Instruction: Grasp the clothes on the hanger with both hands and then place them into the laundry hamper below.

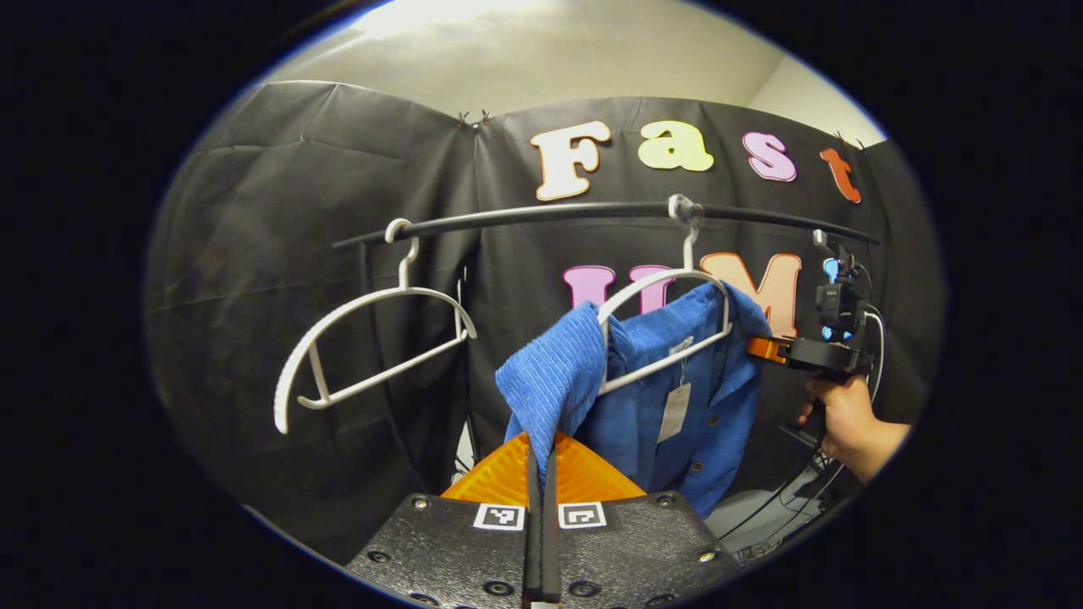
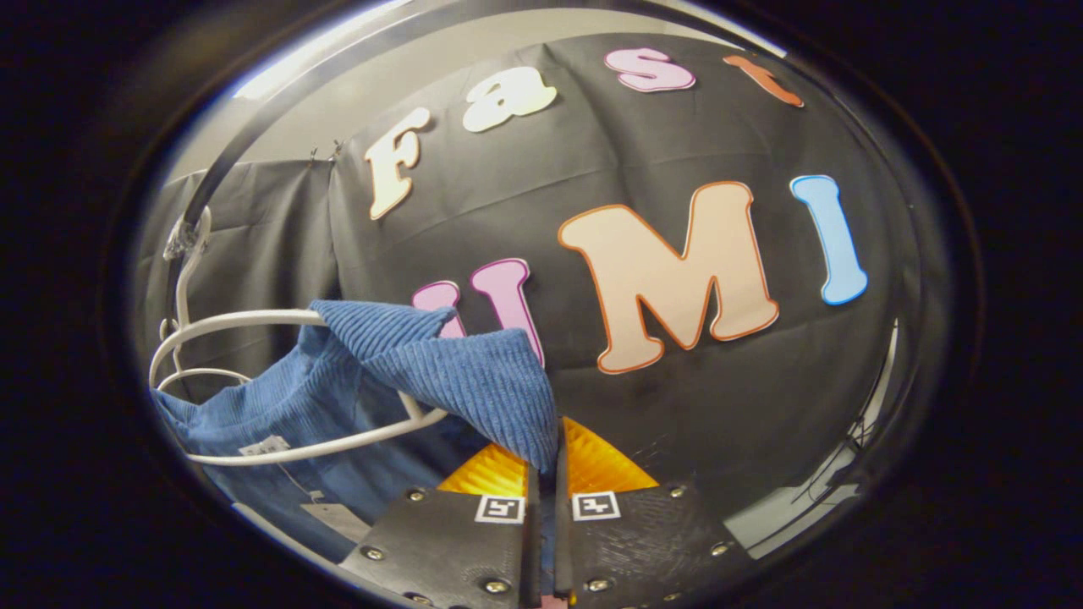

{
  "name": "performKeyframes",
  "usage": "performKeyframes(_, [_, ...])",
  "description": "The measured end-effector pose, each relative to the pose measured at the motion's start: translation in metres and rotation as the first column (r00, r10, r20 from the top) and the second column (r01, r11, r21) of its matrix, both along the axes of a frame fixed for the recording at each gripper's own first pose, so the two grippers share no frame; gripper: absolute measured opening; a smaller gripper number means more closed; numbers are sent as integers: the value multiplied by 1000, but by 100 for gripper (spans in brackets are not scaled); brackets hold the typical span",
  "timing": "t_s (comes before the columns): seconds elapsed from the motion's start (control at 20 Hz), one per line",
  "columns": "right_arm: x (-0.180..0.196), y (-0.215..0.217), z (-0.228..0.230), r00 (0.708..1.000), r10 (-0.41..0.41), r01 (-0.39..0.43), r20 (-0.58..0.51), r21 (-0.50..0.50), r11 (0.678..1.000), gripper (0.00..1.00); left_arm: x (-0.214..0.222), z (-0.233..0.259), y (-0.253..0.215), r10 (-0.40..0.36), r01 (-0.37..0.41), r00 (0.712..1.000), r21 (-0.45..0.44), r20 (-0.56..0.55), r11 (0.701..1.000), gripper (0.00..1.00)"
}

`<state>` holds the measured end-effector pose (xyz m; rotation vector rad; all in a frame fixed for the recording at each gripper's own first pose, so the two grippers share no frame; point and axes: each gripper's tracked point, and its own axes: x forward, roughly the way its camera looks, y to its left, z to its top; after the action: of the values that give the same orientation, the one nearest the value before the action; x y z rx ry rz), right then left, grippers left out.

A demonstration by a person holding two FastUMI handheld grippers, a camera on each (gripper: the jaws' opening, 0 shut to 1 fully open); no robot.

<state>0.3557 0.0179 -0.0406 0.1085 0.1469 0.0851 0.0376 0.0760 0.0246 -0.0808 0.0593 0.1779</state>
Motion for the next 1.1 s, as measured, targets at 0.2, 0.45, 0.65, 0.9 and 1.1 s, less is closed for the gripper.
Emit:
performKeyframes(0.2, [19, 1, 0, 1000, -23, 23, 6, 12, 1000, 6, -3, -3, 26, 44, -44, 999, -5, -9, 999, 1])
performKeyframes(0.45, [56, 0, 0, 999, -33, 33, -4, 41, 999, 1, 7, -9, 44, 42, -42, 999, -4, -3, 999, 0])
performKeyframes(0.65, [74, -15, -30, 995, -76, 77, -60, 19, 997, 6, 26, -27, 46, 27, -27, 1000, -44, -6, 999, 1])
performKeyframes(0.9, [49, -12, -97, 988, -50, 37, -145, -93, 995, 6, 35, -76, 42, 10, -13, 997, -39, -74, 999, 0])
performKeyframes(1.1, [22, -19, -126, 981, -50, 24, -188, -135, 991, 6, 34, -108, 41, 7, -15, 991, -60, -132, 998, 0])
